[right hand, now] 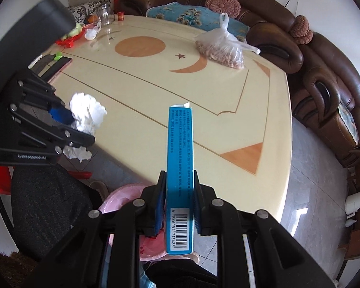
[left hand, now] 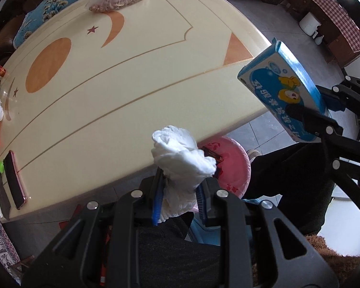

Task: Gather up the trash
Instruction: 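Carry the tissue and medicine box with both tools over the pink bin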

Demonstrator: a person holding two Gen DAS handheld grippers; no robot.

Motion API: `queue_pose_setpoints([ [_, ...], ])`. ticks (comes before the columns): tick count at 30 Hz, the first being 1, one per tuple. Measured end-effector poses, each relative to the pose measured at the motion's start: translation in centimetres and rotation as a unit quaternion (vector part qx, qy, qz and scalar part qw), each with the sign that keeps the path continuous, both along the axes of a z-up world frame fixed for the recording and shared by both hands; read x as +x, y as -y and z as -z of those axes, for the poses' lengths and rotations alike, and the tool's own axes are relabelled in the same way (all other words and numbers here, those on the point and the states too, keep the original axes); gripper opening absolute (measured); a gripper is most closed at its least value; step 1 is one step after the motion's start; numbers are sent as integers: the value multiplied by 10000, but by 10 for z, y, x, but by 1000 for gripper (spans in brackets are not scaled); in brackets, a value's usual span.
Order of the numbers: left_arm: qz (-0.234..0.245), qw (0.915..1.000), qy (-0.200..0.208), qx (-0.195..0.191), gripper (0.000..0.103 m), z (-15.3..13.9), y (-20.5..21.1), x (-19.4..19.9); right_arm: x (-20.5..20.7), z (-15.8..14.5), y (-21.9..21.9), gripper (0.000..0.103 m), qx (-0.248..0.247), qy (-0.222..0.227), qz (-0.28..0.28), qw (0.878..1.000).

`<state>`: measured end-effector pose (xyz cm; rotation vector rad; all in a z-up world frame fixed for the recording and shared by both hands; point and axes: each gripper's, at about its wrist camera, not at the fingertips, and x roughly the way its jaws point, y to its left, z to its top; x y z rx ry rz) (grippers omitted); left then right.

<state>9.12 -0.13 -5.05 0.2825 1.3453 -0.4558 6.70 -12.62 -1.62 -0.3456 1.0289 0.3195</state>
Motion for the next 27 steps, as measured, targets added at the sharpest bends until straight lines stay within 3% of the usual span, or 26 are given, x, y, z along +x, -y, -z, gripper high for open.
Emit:
queue_pose_setpoints([
  [7,-23,9999,1,-165,24,21,2,-32,-36,-1,0,20,62,63,56,9999],
  [17,-137,9989,410,184,24,48,15,-62,-63,19,5,20,230,-14,170,9996],
  [27,63,9998,202,-1,24,72,30,-74,-75,39,11,20,330,-190,309,9988],
])
